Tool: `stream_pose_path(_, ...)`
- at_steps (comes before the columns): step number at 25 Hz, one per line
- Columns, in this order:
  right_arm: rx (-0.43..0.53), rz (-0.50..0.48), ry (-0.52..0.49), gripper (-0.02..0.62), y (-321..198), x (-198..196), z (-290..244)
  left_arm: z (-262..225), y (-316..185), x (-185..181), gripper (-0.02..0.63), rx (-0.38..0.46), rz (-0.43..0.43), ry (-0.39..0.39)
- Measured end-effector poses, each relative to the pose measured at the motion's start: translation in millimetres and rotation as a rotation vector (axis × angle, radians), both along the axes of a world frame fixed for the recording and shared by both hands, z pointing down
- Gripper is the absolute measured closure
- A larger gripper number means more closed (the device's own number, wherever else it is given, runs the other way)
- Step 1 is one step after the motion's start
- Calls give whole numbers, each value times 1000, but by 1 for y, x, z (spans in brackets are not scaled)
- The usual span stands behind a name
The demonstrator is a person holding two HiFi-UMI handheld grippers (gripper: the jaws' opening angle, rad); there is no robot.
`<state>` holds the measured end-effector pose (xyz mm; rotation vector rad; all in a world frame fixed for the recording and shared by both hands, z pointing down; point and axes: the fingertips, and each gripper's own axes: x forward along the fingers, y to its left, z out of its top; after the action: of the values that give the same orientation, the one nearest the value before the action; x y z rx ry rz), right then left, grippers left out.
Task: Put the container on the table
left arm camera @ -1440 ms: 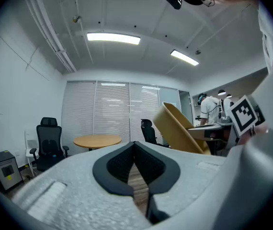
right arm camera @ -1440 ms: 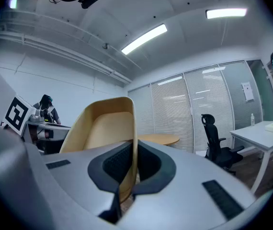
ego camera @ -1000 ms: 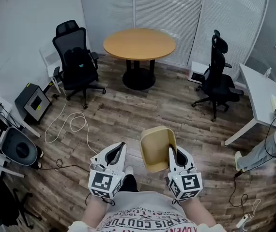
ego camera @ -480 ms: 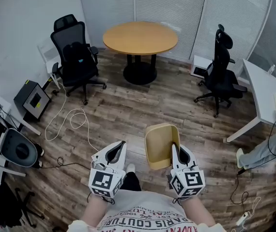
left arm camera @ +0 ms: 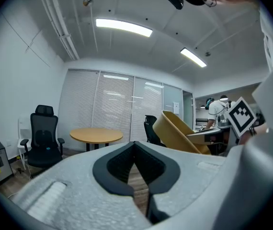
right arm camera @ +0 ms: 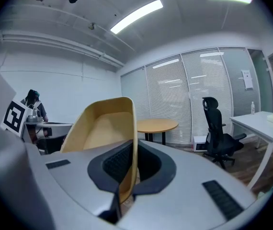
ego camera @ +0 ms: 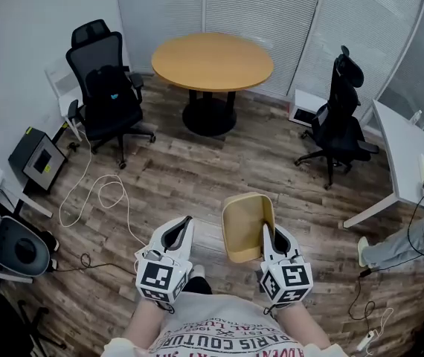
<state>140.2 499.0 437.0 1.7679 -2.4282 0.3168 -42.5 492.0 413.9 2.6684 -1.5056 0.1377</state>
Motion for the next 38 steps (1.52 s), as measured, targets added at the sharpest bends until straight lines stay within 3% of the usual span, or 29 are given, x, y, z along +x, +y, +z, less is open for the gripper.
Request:
stream_pose_path(6, 10, 14, 19, 583, -67, -32, -11, -7, -69, -32, 600, -7, 10, 35)
stream_pose_path(12, 18, 8, 19, 583, -121, -65, -17, -7, -118, -57, 600, -1, 25, 5)
stream_pose_path(18, 6, -24, 17, 583, -170, -75, -11, -3, -159, -65, 600, -9, -4, 0)
stream_pose_path(29, -3, -184, -7, 583, -313, -53, -1, 1, -271, -42, 600, -14, -182, -13)
stream_pose_path(38, 13, -214, -11, 583, -438, 27, -14, -11, -381, 23, 600, 1, -248, -15)
